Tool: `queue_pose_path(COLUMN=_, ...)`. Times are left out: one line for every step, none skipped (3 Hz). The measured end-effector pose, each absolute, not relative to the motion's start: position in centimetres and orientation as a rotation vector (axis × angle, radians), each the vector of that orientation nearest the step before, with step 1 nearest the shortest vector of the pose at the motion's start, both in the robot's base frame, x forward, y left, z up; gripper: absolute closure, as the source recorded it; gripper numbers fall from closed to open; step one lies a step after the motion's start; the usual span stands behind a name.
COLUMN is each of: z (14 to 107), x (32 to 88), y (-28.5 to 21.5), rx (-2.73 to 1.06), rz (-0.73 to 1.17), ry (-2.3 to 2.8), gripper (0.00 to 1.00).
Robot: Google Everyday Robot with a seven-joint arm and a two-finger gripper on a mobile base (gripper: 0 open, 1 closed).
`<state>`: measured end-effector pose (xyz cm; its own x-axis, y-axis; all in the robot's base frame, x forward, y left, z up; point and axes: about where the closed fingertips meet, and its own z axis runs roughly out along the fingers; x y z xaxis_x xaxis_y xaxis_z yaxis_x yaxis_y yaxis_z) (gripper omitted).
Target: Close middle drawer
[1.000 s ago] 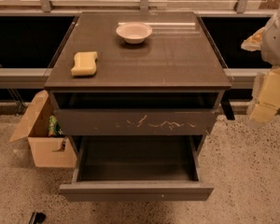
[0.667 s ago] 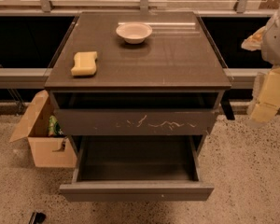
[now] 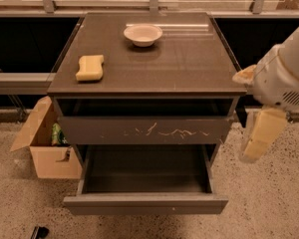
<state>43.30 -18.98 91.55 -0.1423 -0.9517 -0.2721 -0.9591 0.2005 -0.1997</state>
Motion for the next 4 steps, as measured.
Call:
queue_pose_path(z=82.1, x=42.4, y=-16.5, rx=-1.834, rz=0.182, ry=2.136, gripper=0.00)
queue_pose_path(z=81.9, x=42.4, y=-16.4, rx=-1.834, rz=0.181, ry=2.136, gripper=0.00)
queue_pose_path(z=78.7, x=42.0, y=-15.9, rx=-1.874, rz=0.251, ry=2.112, gripper=0.00)
queue_pose_path(z=70.6, x=39.9, y=-14.9, rx=-1.929, rz=0.384, ry=2.064, gripper=0.00)
